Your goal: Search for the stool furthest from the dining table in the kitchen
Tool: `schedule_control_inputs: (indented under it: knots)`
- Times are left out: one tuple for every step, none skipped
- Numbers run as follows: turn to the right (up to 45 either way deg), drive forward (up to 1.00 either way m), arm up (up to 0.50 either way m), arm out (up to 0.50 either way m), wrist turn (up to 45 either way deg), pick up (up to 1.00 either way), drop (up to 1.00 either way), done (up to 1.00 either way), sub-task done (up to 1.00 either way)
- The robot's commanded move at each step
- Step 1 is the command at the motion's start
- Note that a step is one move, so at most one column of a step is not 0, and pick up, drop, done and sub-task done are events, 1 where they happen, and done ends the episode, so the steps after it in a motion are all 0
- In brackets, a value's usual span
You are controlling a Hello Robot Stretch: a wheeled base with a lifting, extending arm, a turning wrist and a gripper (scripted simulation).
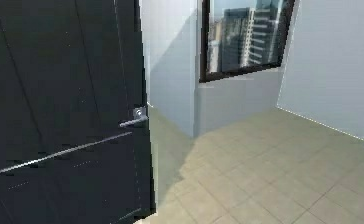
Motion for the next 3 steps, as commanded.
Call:
schedule_control_inputs:
  knots:
    - [-33.0,0.0,0.0,0.0,0.0,0.0,0.0,0.0,0.0]
    - [0.0,0.55,0.0,0.0,0.0,0.0,0.0,0.0,0.0]
    - [-45.0,0.0,0.0,0.0,0.0,0.0,0.0,0.0,0.0]
